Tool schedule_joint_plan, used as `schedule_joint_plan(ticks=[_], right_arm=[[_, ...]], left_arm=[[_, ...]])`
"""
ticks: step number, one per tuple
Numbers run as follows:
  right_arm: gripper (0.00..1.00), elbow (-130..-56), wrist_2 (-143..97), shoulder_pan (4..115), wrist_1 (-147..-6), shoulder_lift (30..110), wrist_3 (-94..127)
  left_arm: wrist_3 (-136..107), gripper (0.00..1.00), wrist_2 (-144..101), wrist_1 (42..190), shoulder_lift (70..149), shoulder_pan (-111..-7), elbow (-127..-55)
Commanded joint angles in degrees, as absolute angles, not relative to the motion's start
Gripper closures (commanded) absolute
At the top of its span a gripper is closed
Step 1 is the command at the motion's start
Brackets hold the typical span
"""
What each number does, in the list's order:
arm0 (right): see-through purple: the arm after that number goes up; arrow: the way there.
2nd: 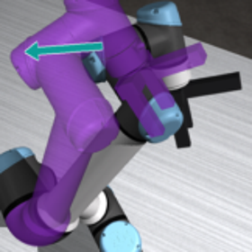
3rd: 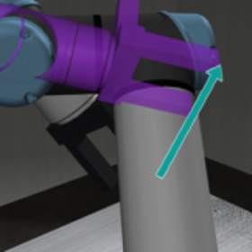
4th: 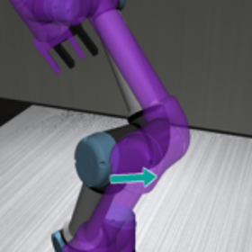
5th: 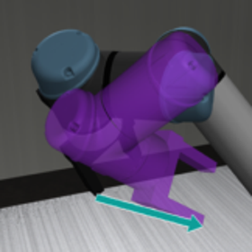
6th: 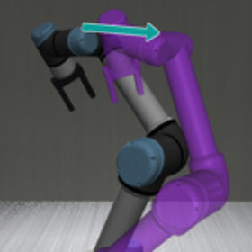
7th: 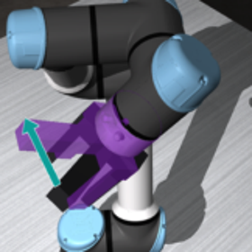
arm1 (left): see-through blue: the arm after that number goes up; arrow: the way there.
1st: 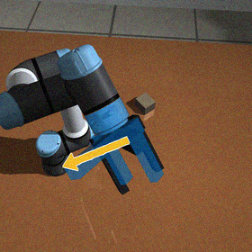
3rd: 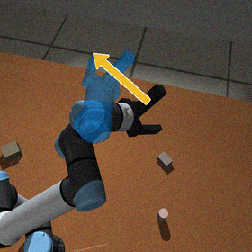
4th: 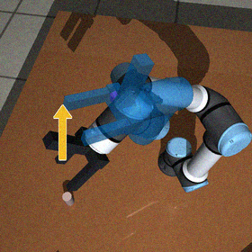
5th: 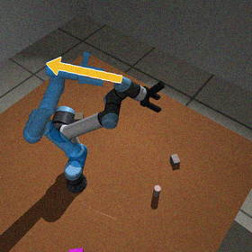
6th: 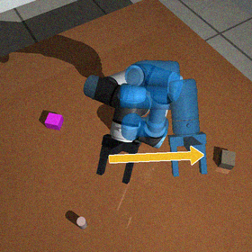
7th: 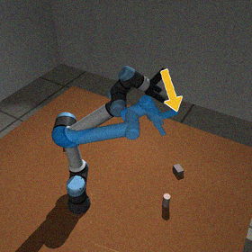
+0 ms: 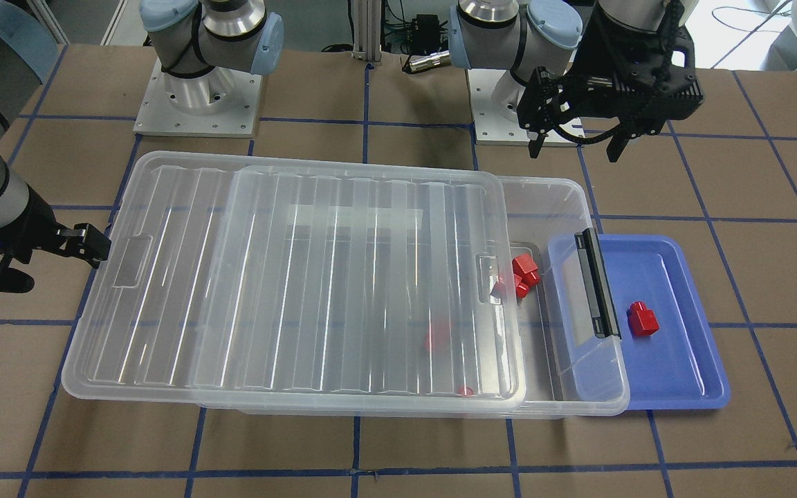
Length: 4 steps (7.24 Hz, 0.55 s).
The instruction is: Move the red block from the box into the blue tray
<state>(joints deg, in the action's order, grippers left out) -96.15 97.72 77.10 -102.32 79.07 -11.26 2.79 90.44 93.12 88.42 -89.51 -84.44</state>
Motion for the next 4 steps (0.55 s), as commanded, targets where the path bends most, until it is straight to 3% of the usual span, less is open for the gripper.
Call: schedule_joint_plan(ticks=[1,4], right_arm=[[0.0,-96.33,96.25,79.71,-102.22,79.01,-7.92],[0.0,-96.86,94.57,84.01,-103.09,78.66,-2.82]], left_arm=[[4.22,0.0,90.44,93.08,88.33,-88.95,-84.46],[4.31,0.0,90.7,92.46,88.42,-88.85,-84.55]])
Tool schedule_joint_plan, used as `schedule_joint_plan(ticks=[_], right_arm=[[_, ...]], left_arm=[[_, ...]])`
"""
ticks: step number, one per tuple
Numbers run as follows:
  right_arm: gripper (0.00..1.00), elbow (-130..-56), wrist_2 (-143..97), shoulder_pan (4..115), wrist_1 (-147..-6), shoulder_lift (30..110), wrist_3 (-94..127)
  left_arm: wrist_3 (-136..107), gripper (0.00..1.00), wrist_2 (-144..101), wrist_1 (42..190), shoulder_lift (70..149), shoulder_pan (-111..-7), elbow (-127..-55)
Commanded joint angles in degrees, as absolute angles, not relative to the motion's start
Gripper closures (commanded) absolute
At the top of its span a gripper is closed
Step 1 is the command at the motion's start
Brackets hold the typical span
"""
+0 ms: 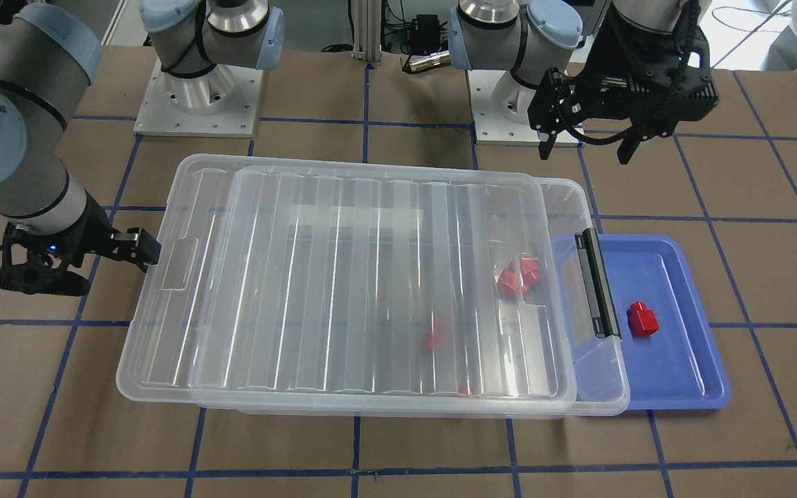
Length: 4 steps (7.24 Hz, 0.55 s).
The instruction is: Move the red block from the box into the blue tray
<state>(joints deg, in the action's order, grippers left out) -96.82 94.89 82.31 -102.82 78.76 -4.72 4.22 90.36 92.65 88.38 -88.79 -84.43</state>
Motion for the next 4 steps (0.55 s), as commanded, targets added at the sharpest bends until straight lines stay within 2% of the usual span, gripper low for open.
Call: schedule_joint_plan(ticks=[1,4], right_arm=[[0.0,-96.68,94.48,84.28,-103.01,78.66,-2.64],[0.0,-96.68,93.43,85.17,-103.1,78.49,-2.72]], left_arm=[[3.96,0.0,90.7,92.55,88.42,-88.51,-84.55],[3.43,0.0,90.1,92.28,88.59,-88.59,-84.55]])
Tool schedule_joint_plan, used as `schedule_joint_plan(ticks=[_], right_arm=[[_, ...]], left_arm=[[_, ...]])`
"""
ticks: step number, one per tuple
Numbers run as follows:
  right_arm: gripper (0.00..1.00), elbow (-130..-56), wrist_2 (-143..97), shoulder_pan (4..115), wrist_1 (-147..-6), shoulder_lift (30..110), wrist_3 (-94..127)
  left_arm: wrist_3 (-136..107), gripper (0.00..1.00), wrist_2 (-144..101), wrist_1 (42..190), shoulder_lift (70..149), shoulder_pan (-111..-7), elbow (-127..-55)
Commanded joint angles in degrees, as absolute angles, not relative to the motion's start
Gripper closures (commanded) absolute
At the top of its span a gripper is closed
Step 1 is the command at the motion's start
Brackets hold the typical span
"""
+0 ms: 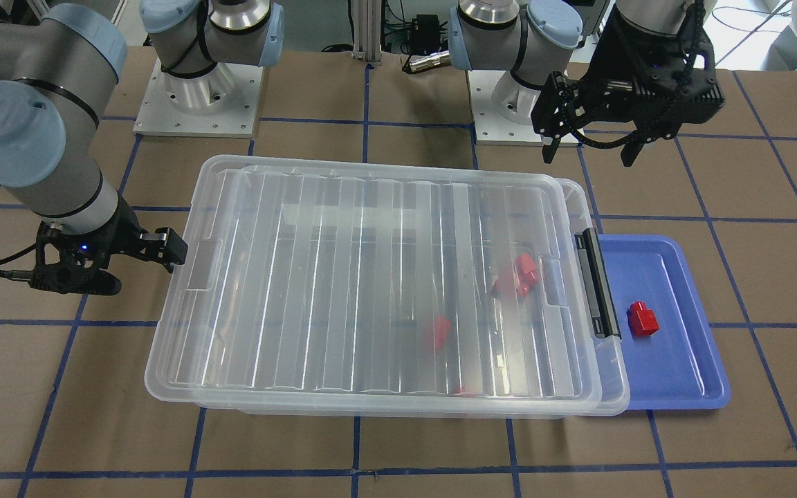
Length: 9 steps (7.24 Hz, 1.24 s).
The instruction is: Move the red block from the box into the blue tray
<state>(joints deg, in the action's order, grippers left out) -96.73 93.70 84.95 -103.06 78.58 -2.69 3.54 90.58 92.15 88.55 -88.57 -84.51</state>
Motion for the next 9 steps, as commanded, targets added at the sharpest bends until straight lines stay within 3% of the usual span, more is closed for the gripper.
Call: schedule_joint_plan(ticks=[1,6,9], right_arm=[[0.0,-96.68,93.34,85.25,-103.1,78.49,-2.72],[0.0,-90.46,93.34,84.46,-98.29,79.45,-2.73],[0.0,-89.56,93.08,85.16,-91.59,85.93,-2.72]], left_arm=[[3.08,0.0,90.09,91.68,88.33,-88.68,-84.55],[4.31,0.0,90.53,88.33,89.03,-88.59,-87.53],[4.31,0.0,90.61,93.64,88.77,-88.51,-86.59]])
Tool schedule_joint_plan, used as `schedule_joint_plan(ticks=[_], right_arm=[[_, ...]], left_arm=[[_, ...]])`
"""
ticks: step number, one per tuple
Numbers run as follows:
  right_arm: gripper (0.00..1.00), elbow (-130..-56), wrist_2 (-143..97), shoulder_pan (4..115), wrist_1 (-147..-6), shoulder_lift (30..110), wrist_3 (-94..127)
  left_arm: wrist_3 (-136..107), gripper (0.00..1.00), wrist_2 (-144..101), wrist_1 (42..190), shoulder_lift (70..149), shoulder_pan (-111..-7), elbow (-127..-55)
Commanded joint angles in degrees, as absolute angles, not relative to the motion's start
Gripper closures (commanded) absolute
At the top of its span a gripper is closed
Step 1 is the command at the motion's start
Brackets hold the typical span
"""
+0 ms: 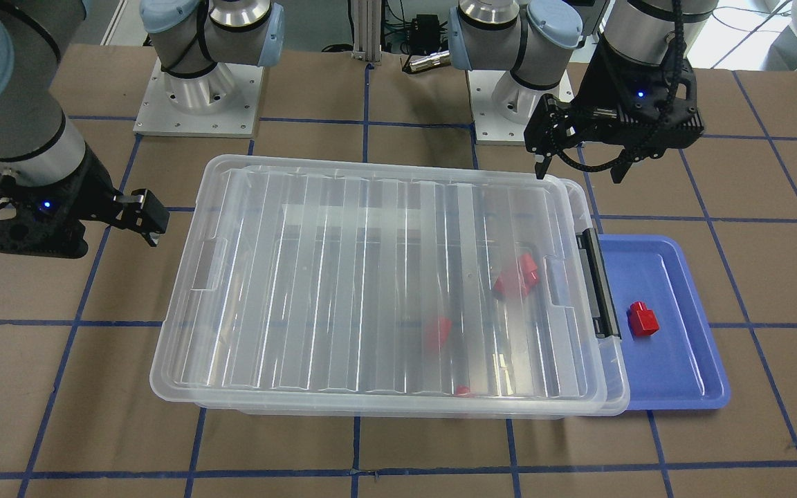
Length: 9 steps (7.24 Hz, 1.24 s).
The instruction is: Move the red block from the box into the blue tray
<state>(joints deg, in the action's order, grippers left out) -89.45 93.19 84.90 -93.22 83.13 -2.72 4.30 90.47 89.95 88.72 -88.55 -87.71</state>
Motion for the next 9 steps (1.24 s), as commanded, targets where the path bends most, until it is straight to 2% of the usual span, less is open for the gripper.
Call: schedule_joint_plan(ticks=[1,4,9], right_arm=[[0.0,-89.91,93.08,85.25,-90.97,86.74,-2.72],[0.0,-90.0,93.07,87.8,-89.12,87.36,-2.64],[0.0,-90.52,90.18,88.24,-87.02,89.46,0.26]], left_arm=[[4.31,0.0,90.7,94.47,88.94,-88.59,-86.14],[4.31,0.0,90.88,95.88,90.52,-88.42,-83.33],[4.39,0.0,90.27,94.66,89.47,-88.68,-86.04]])
